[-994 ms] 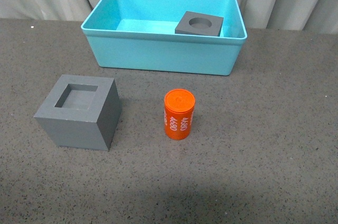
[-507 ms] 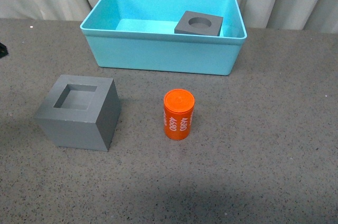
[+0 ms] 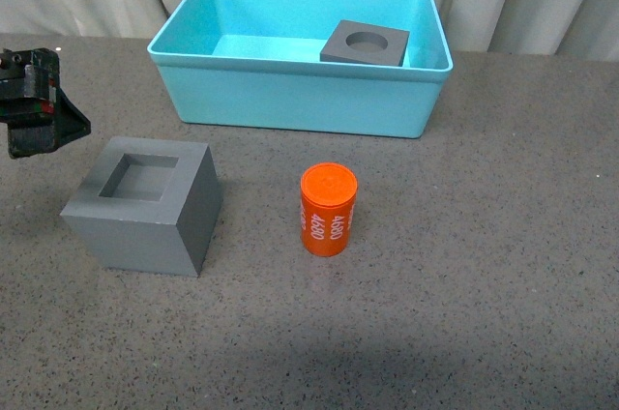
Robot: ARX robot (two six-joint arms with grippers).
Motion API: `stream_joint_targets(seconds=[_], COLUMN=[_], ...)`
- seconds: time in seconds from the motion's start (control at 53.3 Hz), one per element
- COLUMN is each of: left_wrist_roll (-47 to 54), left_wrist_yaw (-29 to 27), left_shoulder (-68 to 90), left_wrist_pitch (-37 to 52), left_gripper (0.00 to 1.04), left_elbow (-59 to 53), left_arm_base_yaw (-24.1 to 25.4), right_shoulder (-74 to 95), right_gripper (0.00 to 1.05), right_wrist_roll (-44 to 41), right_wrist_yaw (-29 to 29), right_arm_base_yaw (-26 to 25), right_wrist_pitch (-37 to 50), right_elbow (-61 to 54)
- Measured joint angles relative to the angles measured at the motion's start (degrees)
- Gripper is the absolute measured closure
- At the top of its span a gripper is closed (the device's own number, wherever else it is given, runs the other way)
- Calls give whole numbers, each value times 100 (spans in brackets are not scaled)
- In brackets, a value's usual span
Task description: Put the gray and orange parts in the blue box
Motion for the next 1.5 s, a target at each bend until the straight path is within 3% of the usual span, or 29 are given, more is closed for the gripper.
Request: stream_joint_targets(seconds=[0.394, 0.525, 0.732, 0.826, 1.144, 1.501], left_wrist_roll=[-52, -48, -4, 28, -282, -1019], left_wrist_yaw=[284, 188, 236, 245, 243, 55], left_shoulder=[713, 898, 1001, 973, 280, 354], left_wrist_pitch=[-129, -238, -474, -516, -538, 782], left_gripper=[8, 30, 73, 84, 87, 87], left_elbow=[293, 420, 566, 588, 697, 2144], left_arm_base_yaw=[-208, -249, -306, -317, -455, -881], right_shoulder=[0, 0, 0, 0, 0, 0], right_gripper=[10, 10, 10, 10, 10, 10], right_wrist_roll=[0, 0, 0, 0, 0, 0], right_wrist_yaw=[0, 0, 0, 0, 0, 2], right_arm_base_yaw=[0, 0, 0, 0, 0, 0], right_wrist_pitch=[0, 0, 0, 0, 0, 0], right_elbow=[0, 0, 0, 0, 0, 0])
